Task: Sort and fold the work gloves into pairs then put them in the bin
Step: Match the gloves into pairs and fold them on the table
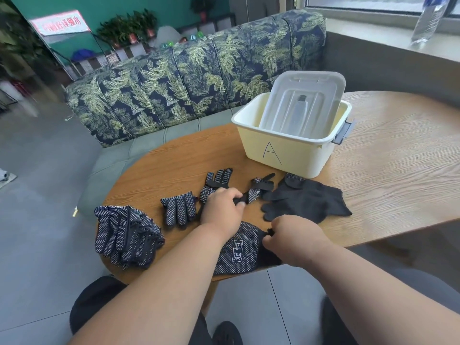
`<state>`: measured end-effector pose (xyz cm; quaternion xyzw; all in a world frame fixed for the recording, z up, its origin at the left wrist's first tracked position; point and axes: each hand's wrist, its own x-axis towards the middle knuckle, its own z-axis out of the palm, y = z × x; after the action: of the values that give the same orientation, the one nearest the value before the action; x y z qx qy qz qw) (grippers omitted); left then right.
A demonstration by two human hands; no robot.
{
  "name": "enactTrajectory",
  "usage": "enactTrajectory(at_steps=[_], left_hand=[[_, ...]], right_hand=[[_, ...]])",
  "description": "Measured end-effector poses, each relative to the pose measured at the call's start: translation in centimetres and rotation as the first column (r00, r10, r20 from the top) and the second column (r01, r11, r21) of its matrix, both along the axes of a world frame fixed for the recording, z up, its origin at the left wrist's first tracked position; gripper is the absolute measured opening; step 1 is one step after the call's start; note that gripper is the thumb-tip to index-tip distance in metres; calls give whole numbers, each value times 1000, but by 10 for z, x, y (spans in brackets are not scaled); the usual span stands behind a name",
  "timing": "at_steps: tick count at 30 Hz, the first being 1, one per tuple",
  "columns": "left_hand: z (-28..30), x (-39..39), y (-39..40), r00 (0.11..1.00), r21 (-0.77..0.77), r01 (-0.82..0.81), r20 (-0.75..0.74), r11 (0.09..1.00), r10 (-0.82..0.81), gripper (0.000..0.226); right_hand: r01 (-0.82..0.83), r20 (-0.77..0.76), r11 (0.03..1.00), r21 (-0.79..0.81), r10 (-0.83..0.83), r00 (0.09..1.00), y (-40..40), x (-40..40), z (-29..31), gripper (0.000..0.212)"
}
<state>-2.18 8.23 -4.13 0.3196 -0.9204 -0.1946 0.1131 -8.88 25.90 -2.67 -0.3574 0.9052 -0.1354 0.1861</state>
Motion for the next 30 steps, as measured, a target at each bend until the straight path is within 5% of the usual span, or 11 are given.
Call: enactTrajectory(at_steps=[6,16,30], left_hand=[[9,25,-10,996,-4,-46,-77,999,46,24],[2,63,-5,986,-26,122,115,992,-118,28],[-1,49,3,986,-91,82,151,992,-67,14]], right_hand=[[9,-22,1000,-1,-9,1000,3,-3,1,26],[-29,-186,972,-231,-15,982,-2,5,-11,21],[-43,-219,979,-202,-2,976,-10,5,-25,23]])
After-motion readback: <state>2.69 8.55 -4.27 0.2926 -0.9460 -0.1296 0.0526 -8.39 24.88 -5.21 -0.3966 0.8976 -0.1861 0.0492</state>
